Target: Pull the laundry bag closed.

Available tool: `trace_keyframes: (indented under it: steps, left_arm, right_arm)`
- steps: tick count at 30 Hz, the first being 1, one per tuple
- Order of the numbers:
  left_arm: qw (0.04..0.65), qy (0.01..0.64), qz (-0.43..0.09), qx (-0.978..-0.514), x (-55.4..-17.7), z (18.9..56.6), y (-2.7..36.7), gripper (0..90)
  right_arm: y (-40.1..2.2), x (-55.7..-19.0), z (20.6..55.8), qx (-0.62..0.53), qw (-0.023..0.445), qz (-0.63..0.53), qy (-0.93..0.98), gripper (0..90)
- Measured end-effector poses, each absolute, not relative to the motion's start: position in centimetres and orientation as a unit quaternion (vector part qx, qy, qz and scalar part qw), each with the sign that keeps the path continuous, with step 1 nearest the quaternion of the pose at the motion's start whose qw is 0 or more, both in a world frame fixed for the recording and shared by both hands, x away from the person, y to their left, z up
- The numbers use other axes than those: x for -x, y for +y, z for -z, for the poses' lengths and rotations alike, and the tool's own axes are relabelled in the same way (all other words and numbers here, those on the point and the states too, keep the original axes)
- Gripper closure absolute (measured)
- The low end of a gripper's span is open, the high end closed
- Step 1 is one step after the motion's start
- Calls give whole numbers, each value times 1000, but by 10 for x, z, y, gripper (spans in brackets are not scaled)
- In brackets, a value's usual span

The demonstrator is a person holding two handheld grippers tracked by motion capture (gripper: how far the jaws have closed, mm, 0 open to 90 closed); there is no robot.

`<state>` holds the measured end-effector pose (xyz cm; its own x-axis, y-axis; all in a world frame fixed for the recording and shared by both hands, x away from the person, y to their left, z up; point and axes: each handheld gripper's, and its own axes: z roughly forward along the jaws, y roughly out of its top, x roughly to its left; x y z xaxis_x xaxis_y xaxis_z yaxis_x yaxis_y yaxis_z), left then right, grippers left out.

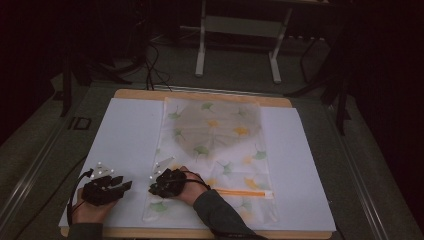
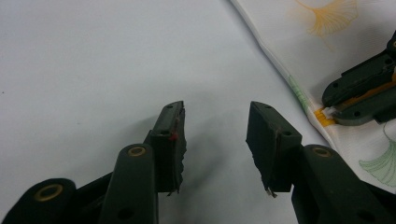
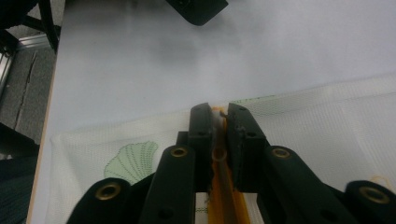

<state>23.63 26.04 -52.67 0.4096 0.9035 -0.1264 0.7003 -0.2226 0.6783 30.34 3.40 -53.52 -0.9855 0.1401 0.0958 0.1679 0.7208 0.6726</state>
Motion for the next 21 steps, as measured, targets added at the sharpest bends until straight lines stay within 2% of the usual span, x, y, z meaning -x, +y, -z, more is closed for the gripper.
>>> trace_keyframes:
  steps: [10, 21]
  left_arm:
    - [337, 513, -143, -776, -235, 526, 256, 568]
    - [350, 493, -106, -789, -230, 524, 245, 564]
  right_arm:
    - [31, -303, 532, 86, 17, 367, -926, 838]
    - [29, -301, 527, 81, 13, 365, -927, 840]
